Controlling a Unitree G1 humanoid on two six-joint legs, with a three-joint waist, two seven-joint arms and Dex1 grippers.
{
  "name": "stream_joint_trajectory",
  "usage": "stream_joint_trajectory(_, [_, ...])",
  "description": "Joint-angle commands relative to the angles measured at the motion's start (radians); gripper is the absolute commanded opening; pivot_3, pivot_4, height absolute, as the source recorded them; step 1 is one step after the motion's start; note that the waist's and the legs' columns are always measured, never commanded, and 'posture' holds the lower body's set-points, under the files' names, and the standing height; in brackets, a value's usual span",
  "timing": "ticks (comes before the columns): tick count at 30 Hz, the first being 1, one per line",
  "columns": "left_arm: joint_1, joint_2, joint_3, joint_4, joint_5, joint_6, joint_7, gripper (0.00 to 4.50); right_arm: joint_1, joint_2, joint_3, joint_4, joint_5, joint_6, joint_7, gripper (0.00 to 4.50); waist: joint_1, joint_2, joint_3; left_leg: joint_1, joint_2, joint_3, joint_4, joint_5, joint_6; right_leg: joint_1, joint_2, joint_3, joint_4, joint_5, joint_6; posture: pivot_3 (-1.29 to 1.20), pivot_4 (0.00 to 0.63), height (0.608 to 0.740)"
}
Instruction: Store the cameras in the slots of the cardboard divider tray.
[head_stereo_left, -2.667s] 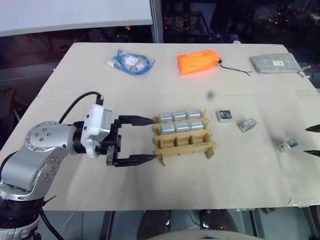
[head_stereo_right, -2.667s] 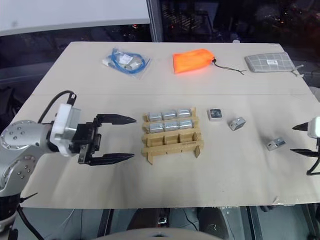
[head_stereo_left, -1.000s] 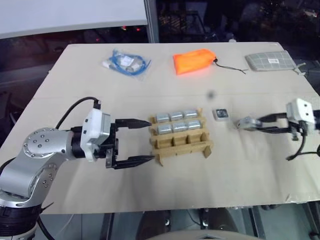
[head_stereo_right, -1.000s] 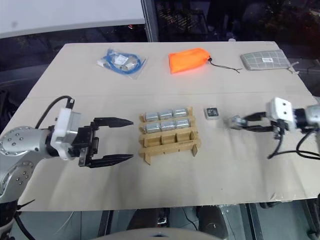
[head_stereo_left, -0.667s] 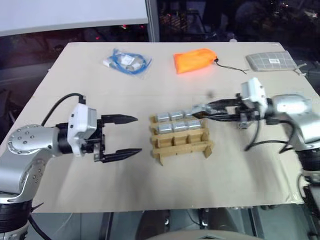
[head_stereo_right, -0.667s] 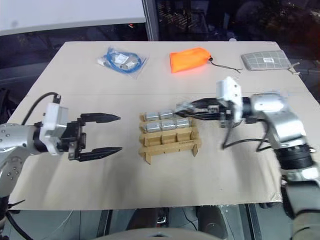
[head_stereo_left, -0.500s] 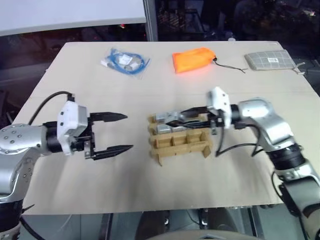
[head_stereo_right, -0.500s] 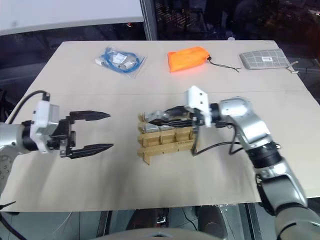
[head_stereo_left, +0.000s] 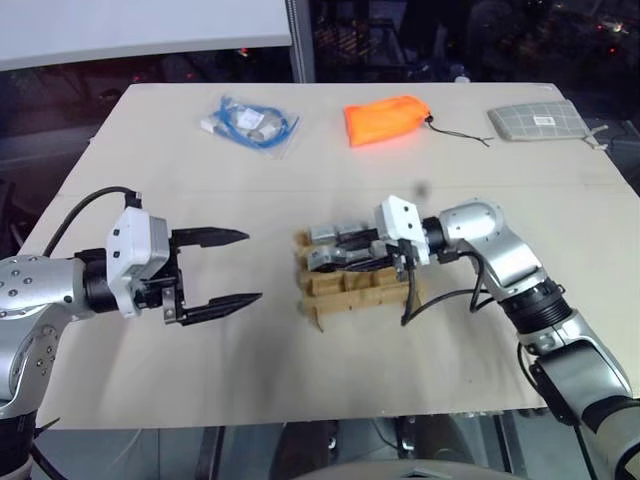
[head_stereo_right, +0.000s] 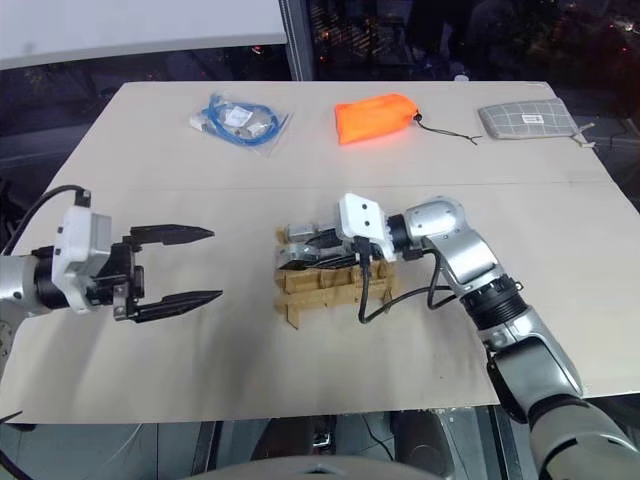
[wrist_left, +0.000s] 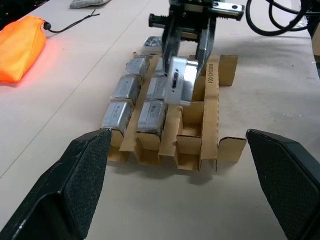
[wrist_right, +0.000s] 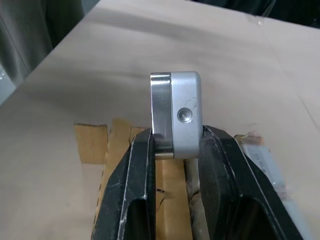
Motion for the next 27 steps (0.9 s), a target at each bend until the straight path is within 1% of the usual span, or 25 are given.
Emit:
stream_joint_trajectory(1, [-0.005, 0.002, 0.029, -0.022, -0.011, -0.002, 0.007, 4.5, 0.002, 0.002, 0.015, -0.022, -0.018, -0.006, 0.015, 0.65, 0.0, 0.0, 0.0, 0.0, 0.0, 0.0, 0.0, 0.0, 0.0, 0.0, 0.0, 0.0, 0.0, 0.0, 0.0, 0.0, 0.15, 0.74])
stream_joint_trajectory(5, [-0.01, -0.001, 0.021, -0.024, -0.012, -0.001, 0.011, 4.5, 0.004, 0.0, 0.031, -0.037, -0.036, 0.019, 0.021, 0.65, 0.0, 0.0, 0.0, 0.0, 0.0, 0.0, 0.0, 0.0, 0.0, 0.0, 0.0, 0.0, 0.0, 0.0, 0.0, 0.0, 0.15, 0.74])
stream_joint_trajectory(9, [-0.013, -0.004, 0.016, -0.025, -0.011, -0.001, 0.014, 4.5, -0.013, -0.04, 0.064, -0.058, -0.095, 0.052, 0.033, 0.65, 0.001, 0.0, 0.0, 0.0, 0.0, 0.0, 0.0, 0.0, 0.0, 0.0, 0.0, 0.0, 0.0, 0.0, 0.0, 0.0, 0.15, 0.74])
stream_joint_trajectory(16, [-0.019, -0.012, 0.006, -0.023, -0.011, -0.005, 0.019, 4.5, -0.056, -0.055, 0.098, -0.123, -0.165, 0.137, 0.013, 0.65, 0.001, 0.0, 0.0, 0.0, 0.0, 0.0, 0.0, 0.0, 0.0, 0.0, 0.0, 0.0, 0.0, 0.0, 0.0, 0.0, 0.15, 0.74])
stream_joint_trajectory(22, [-0.02, -0.017, 0.0, -0.018, -0.009, -0.009, 0.014, 4.5, -0.095, -0.063, 0.129, -0.208, -0.184, 0.266, 0.024, 0.65, 0.001, 0.0, 0.0, 0.0, 0.0, 0.0, 0.0, 0.0, 0.0, 0.0, 0.0, 0.0, 0.0, 0.0, 0.0, 0.0, 0.15, 0.74])
stream_joint_trajectory(27, [-0.026, -0.018, -0.002, -0.016, -0.012, -0.009, 0.012, 4.5, -0.105, -0.063, 0.142, -0.24, -0.18, 0.339, 0.025, 0.65, 0.001, 0.0, 0.0, 0.0, 0.0, 0.0, 0.0, 0.0, 0.0, 0.0, 0.0, 0.0, 0.0, 0.0, 0.0, 0.0, 0.15, 0.74])
